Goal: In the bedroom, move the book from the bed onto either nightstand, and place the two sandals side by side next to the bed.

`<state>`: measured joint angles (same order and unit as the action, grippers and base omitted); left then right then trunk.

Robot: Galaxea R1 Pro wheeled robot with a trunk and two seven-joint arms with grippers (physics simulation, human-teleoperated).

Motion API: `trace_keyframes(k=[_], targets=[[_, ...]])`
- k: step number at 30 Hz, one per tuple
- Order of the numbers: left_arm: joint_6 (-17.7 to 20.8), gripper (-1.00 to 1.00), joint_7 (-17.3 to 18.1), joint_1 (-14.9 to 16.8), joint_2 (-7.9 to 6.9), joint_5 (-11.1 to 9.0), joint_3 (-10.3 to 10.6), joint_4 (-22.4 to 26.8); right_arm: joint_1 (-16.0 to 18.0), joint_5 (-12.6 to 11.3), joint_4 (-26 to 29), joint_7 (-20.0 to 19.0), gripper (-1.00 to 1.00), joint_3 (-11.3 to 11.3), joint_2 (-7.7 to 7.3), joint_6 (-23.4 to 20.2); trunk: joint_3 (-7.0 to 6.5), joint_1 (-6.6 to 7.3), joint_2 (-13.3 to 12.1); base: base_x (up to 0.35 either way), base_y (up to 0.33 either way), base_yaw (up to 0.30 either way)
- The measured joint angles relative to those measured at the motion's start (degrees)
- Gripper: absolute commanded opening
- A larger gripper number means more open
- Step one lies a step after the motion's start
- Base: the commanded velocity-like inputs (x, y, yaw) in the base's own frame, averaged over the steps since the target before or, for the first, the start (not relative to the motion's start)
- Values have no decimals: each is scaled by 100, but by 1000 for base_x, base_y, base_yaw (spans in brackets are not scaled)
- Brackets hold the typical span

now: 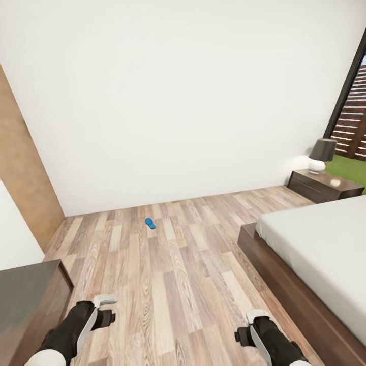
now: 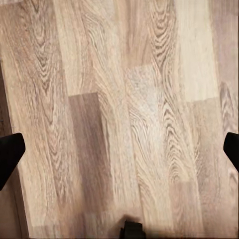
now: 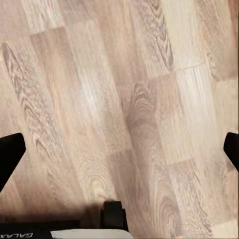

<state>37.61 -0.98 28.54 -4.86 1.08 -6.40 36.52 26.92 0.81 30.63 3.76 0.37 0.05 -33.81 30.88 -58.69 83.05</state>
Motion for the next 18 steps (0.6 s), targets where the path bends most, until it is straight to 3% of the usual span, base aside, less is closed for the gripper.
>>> trace_keyframes(k=[5, 18], targets=[[240, 100, 35, 280, -1, -47, -2, 117, 274, -65, 82, 167, 100, -11, 71, -285, 1, 0, 0, 340, 0, 0], [332, 100, 18, 477, 179, -79, -18, 410, 346, -87, 143, 294, 100, -18, 99, -390, 53, 0, 0, 340, 0, 0]])
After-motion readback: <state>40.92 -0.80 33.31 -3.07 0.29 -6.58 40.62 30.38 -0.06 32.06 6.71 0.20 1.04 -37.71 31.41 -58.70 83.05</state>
